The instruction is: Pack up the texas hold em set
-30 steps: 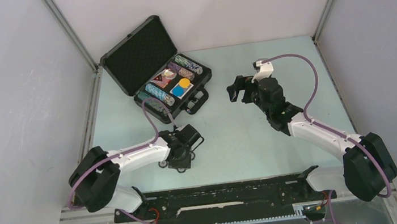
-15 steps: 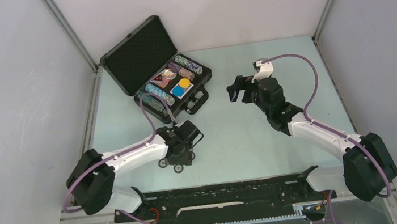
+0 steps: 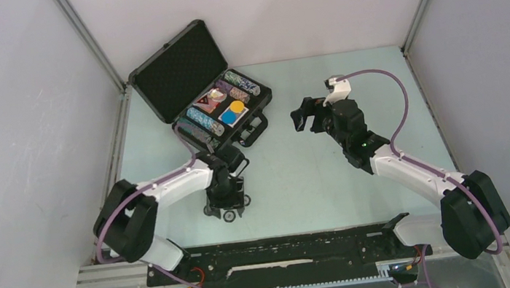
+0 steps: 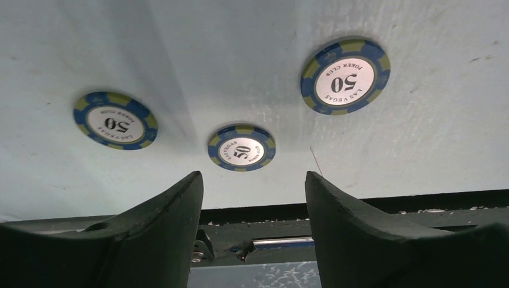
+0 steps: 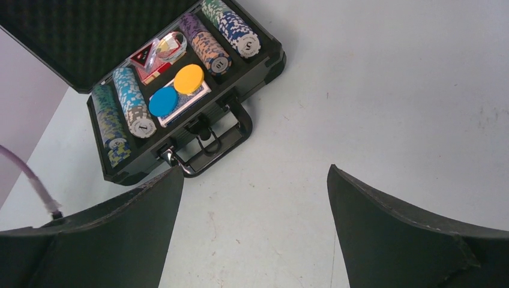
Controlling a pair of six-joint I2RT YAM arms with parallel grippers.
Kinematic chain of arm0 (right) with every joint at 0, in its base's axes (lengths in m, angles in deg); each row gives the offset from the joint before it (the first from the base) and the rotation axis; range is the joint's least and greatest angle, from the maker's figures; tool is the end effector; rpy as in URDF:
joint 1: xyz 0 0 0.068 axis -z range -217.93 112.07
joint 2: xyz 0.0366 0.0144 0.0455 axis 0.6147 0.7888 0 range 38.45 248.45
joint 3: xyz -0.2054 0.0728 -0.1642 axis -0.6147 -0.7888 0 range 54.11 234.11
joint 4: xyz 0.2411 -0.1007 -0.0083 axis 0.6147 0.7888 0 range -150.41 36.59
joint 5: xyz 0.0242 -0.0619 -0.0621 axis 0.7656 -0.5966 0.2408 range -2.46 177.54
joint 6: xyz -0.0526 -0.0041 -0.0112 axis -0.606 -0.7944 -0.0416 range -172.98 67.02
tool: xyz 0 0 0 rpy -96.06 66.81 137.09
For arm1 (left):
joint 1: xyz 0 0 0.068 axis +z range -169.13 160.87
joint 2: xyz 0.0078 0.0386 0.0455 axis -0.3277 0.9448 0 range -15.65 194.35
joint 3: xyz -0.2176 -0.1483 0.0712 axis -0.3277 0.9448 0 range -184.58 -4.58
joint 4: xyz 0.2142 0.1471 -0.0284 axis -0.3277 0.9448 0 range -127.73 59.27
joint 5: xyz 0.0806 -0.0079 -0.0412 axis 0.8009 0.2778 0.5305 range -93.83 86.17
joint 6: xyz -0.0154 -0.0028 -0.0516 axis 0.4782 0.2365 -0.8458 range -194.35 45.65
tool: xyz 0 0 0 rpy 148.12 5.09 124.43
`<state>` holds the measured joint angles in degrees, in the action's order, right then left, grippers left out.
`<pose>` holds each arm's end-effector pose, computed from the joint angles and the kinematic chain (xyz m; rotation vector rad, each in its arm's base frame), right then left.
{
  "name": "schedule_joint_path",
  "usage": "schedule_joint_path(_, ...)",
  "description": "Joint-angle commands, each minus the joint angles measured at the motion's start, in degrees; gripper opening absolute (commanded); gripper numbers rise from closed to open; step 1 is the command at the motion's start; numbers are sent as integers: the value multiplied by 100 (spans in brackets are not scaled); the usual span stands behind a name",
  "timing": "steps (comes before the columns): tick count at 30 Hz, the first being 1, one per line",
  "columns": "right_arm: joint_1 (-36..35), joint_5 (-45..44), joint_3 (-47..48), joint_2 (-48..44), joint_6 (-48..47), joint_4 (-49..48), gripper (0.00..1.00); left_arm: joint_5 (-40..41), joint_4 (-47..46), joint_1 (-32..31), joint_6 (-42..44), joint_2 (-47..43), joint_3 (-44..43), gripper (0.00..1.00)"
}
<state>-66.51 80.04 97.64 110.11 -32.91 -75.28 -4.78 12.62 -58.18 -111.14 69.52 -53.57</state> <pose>0.2549 0.1334 0.2765 -0.0409 1.8264 0.4860 0.1841 -0.1501 0.1710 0.0618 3.1024 -0.0781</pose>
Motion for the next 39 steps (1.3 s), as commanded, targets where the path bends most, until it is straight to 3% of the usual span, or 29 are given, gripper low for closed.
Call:
schedule_joint_path(1,42,45,-2,-194,84,-218,99,-417,260,94,307,412,-311,68)
schedule_joint_path(9,84,110,-38,-245,96,-243,99,-371,228,481,417,763,-247,67)
schedule_joint_path(21,167,220,-99,-284,176,-305,99,-283,177,509,552,1174,-558,62)
schedule_joint_path(34,176,261,-97,-258,194,-323,99,-248,210,540,836,1365,-847,64)
schedule_joint_path(39,177,278,-99,-241,194,-340,99,-174,191,539,832,1369,-794,58)
